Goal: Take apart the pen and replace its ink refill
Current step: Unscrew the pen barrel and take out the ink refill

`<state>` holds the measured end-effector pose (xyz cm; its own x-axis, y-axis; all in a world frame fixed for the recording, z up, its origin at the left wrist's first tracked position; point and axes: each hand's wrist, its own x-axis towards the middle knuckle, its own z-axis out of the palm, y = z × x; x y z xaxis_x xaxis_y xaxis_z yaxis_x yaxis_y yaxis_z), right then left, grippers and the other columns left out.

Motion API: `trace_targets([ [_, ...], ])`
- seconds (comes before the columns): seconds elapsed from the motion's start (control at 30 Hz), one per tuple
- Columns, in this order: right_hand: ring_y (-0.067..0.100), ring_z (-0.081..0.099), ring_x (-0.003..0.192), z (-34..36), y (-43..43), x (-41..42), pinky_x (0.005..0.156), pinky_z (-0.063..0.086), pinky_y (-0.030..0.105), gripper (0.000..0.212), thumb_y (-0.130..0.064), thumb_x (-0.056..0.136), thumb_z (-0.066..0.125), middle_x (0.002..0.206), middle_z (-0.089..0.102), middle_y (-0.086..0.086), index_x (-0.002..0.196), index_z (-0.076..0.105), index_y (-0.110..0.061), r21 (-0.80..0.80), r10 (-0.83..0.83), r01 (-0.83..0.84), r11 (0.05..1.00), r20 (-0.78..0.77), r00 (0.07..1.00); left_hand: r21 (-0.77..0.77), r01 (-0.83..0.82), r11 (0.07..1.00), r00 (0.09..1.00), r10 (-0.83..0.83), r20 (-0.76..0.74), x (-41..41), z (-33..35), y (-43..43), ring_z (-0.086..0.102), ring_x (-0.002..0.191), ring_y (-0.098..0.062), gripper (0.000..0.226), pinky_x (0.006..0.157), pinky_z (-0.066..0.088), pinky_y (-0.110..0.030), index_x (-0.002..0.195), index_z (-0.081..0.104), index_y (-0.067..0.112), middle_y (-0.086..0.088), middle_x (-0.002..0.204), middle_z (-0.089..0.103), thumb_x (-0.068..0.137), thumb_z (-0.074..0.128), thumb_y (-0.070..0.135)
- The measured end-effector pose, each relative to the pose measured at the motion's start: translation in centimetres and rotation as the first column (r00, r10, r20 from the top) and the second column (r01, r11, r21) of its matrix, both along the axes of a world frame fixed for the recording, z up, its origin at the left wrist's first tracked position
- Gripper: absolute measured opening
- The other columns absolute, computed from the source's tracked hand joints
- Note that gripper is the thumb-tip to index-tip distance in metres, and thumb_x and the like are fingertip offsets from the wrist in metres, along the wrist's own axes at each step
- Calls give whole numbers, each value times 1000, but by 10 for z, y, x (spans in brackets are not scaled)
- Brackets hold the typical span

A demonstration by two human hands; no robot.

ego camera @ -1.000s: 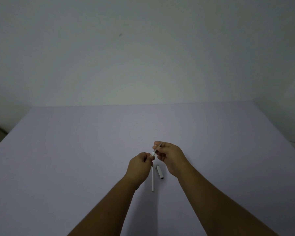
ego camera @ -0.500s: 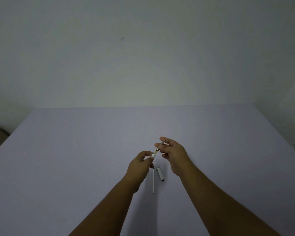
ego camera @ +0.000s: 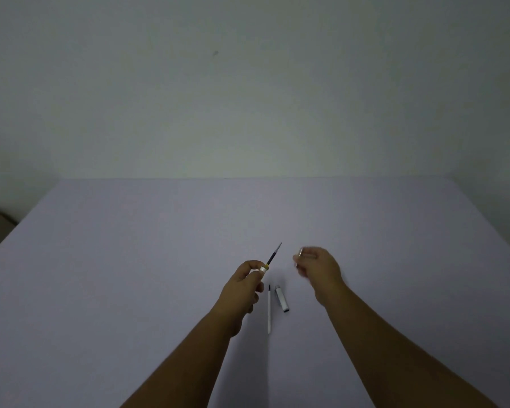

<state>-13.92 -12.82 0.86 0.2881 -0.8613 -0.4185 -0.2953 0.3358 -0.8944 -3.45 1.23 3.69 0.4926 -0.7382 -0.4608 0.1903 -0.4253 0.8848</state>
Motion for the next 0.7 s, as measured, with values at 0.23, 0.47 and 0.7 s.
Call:
trace_targets([
  [0.23, 29, 61, 105, -59, 25, -17, 92, 49, 34, 22, -14, 84, 62, 110, 68, 15, 104, 66, -6, -101, 365, -529, 842, -615, 699, 41, -4, 999, 1000, 4, -11, 3, -20, 4, 39, 54, -11, 17, 40, 34, -16, 93, 61, 32, 2, 71, 52, 94, 44, 28],
  [0.47, 29, 61, 101, -65, 25, -16, 83, 45, 30, 22, -13, 82, 63, 106, 69, 17, 103, 68, -6, -189, 323, -524, 831, -602, 730, 53, -12, 999, 1000, 13, -16, 3, -30, 4, 37, 53, -11, 19, 39, 31, -16, 91, 61, 30, 0, 71, 51, 96, 43, 26],
  [0.7, 28, 62, 103, -63, 26, -16, 85, 46, 30, 25, -14, 83, 62, 110, 68, 16, 106, 68, -6, -180, 319, -496, 850, -573, 755, 67, -11, 998, 1000, 11, -5, 3, -33, 4, 38, 53, -11, 20, 40, 32, -16, 89, 61, 31, 0, 71, 51, 96, 43, 25],
])
